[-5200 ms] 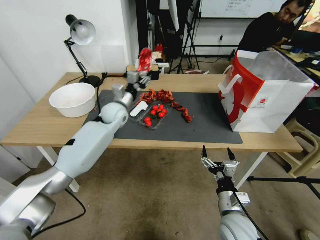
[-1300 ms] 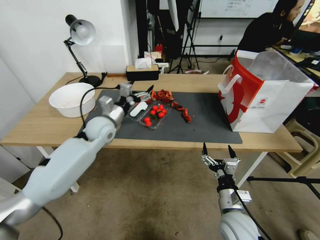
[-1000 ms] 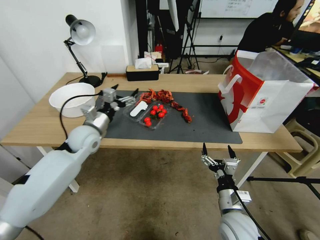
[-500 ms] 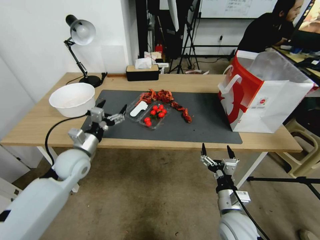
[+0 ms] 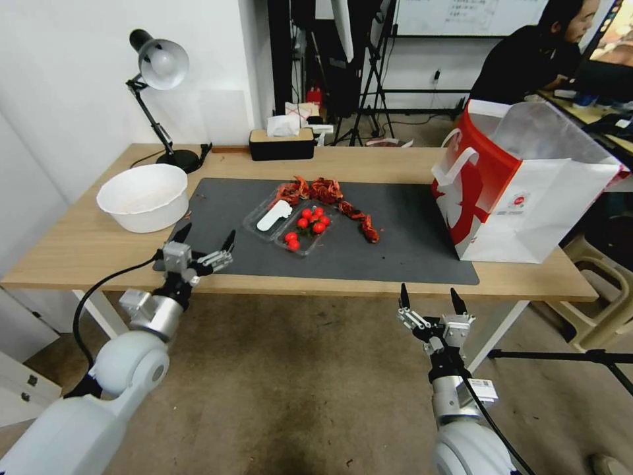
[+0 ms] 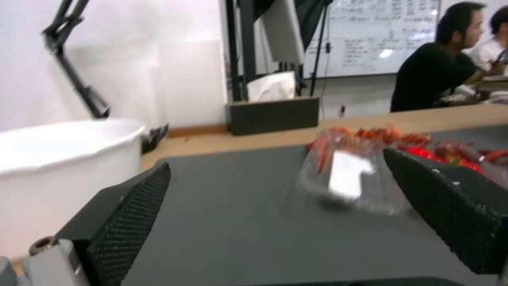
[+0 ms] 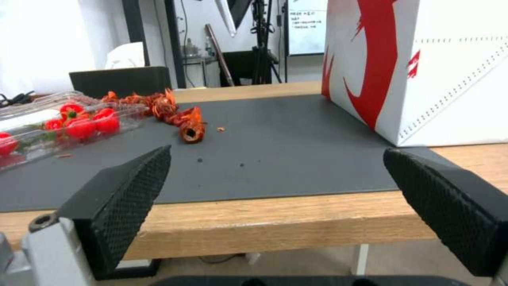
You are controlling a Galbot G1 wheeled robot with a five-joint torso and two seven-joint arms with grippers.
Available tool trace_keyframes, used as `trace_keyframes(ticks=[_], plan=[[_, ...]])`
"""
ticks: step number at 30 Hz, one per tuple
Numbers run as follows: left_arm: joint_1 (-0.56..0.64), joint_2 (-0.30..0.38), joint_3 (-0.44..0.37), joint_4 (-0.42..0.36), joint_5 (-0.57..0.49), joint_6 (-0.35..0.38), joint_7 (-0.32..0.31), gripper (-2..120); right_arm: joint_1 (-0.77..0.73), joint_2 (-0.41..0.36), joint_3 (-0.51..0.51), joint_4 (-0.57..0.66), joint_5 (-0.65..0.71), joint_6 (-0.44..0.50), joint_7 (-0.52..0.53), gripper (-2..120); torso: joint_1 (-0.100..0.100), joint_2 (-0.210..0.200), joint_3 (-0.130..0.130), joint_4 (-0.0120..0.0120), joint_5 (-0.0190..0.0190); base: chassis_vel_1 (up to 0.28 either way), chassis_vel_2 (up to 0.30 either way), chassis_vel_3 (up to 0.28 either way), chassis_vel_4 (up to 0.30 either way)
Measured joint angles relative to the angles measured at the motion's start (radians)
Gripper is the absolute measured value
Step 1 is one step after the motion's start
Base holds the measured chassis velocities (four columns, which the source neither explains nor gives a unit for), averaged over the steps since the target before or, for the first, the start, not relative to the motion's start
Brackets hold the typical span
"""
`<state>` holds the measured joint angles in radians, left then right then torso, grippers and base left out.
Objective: Pick up the trash from the table and place it into the takeout bag.
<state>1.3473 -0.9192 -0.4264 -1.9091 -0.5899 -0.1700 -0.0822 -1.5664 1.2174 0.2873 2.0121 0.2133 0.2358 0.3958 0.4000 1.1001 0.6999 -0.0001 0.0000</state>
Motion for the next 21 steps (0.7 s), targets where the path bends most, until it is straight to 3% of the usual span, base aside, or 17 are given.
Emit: trace_keyframes(ticks=[8,21], plan=[[0.134,-0.051,-0.069,0.021,0.033,-0.075,0.019,100,-0.003,0.002,-0.001,0.0,-0.004,0.0,0.0,100,0.0,0.0,0.0,0.0001,0.0,0.0,0.0,0.0,0.0],[0.192,-0.086,-0.098,0.043,0.063,-0.124,0.028,100,-0.002,0.004,-0.002,-0.006,-0.004,0.0,0.0,100,0.0,0.0,0.0,0.0001,0.0,0.0,0.0,0.0,0.0]])
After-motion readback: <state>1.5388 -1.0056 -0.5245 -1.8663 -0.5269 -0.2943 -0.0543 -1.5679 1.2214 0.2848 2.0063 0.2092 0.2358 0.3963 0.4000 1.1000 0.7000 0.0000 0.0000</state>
